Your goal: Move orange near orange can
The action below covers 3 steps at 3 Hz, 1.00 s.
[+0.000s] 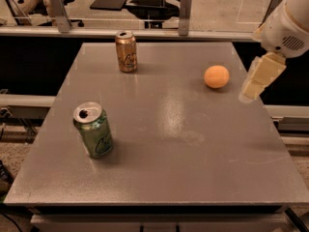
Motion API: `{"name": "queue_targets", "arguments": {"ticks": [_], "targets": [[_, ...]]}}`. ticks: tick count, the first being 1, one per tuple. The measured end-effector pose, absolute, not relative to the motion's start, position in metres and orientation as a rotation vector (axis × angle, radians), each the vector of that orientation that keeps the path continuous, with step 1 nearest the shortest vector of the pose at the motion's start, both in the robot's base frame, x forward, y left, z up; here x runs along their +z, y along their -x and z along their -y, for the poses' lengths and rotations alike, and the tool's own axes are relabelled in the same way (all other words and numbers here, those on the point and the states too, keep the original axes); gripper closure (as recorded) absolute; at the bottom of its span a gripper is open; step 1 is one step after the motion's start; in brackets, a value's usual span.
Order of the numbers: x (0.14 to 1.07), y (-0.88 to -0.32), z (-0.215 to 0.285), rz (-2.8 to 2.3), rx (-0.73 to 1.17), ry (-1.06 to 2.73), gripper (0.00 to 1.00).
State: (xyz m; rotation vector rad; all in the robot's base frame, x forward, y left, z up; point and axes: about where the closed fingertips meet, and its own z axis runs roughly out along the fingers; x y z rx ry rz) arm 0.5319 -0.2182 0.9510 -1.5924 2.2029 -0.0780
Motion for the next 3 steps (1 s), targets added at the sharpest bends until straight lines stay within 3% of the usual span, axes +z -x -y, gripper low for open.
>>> {"name": "queue_targets", "arguments": {"ticks": [3], "targets": [[0.886, -0.626, 0.217, -2.287, -0.02, 1.481, 0.0]]}}
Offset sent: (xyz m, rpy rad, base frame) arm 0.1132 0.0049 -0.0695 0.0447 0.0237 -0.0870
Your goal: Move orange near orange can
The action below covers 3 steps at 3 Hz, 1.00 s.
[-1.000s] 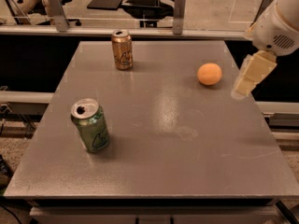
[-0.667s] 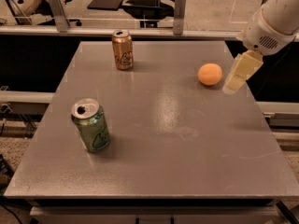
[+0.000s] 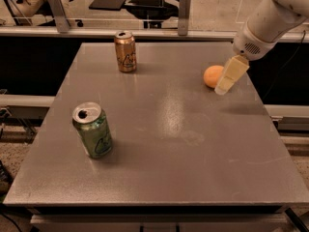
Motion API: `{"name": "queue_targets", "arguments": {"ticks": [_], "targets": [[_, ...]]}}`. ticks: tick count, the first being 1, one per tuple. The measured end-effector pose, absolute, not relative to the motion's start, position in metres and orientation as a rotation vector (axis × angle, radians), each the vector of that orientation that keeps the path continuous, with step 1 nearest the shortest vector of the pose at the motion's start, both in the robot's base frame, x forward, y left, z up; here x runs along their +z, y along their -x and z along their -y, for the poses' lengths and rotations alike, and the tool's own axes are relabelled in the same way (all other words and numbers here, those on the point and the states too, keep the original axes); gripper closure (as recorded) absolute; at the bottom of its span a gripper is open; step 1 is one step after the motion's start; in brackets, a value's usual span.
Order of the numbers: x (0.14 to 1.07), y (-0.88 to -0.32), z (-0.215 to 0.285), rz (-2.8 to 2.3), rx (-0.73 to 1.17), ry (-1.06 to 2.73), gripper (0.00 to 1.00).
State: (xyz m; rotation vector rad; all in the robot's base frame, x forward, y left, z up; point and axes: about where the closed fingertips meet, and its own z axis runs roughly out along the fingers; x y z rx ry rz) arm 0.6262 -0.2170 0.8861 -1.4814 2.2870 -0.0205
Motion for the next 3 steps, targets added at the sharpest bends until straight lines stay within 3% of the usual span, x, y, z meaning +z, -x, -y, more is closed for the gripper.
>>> {"name": "queue_targets", "arguments": {"ticks": [1, 2, 3], "targets": [[0.871, -0.639, 0.214, -2.309, 0.002, 1.463, 0.0], [0.859, -0.647, 0.212, -2.325, 0.042, 1.457, 0.12], [0.852, -0.651, 0.207, -2.327, 0.085, 1.468, 0.36]]}}
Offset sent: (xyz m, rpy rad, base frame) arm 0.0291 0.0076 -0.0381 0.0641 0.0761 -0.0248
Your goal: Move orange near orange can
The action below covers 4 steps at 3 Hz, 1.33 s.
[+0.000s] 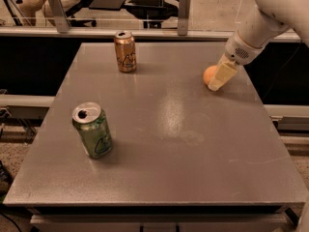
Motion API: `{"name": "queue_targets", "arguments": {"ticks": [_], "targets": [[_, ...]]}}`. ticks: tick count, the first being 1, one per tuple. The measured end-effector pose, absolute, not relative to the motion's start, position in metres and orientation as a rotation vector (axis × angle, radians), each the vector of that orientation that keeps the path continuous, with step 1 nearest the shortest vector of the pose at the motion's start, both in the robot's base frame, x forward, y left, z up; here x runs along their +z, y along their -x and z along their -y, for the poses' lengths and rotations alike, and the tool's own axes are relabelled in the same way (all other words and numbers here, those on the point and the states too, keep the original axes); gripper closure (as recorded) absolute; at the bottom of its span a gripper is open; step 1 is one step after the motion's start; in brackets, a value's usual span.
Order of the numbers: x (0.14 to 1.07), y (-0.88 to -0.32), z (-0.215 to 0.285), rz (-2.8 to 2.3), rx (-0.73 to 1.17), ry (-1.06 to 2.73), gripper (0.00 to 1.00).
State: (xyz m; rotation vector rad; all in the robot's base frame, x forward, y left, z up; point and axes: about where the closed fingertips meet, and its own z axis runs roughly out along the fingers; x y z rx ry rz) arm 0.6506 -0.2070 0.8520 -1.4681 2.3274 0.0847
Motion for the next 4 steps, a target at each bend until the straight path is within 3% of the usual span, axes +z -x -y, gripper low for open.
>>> {"name": "queue_targets", "arguments": {"ticks": [2, 3, 4], "targets": [[0.858, -0.659, 0.185, -2.305, 0.147, 1.512, 0.82], [0.874, -0.666, 0.149, -2.246, 0.182, 1.57, 1.0], [0.881, -0.674, 0.111, -2.203, 0.203, 1.631, 1.0]]}}
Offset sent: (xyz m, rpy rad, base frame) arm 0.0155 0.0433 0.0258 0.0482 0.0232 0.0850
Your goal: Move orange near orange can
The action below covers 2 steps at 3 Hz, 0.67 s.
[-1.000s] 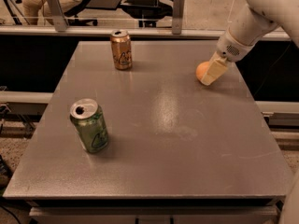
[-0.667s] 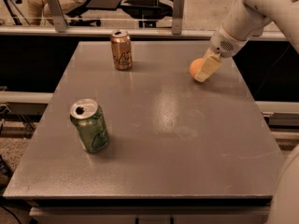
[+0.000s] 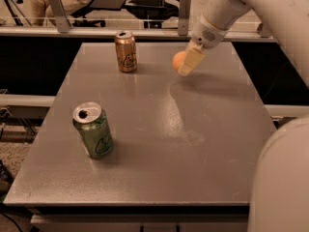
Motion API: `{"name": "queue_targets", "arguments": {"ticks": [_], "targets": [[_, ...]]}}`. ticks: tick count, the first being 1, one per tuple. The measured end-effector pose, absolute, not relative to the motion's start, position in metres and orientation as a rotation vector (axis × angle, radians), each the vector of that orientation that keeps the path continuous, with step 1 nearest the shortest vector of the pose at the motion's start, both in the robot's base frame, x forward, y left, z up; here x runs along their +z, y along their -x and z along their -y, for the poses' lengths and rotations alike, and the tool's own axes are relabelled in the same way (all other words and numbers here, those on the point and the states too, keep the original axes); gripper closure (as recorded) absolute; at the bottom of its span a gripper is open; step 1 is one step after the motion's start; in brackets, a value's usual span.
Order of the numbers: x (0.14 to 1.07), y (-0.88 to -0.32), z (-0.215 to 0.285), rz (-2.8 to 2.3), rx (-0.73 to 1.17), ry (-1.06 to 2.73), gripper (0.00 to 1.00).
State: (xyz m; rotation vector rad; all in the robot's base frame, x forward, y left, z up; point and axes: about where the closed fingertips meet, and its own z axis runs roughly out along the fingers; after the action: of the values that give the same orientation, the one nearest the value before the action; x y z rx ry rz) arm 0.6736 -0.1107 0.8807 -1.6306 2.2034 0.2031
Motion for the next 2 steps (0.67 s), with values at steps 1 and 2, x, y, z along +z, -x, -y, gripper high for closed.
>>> {"name": "queue_targets", "arguments": {"ticks": [1, 2], "targets": [[0.879, -0.679, 0.073, -2.173, 0.23, 1.688, 1.0], [0.874, -0.689, 0.036, -2.137, 0.238, 1.741, 0.99]]}}
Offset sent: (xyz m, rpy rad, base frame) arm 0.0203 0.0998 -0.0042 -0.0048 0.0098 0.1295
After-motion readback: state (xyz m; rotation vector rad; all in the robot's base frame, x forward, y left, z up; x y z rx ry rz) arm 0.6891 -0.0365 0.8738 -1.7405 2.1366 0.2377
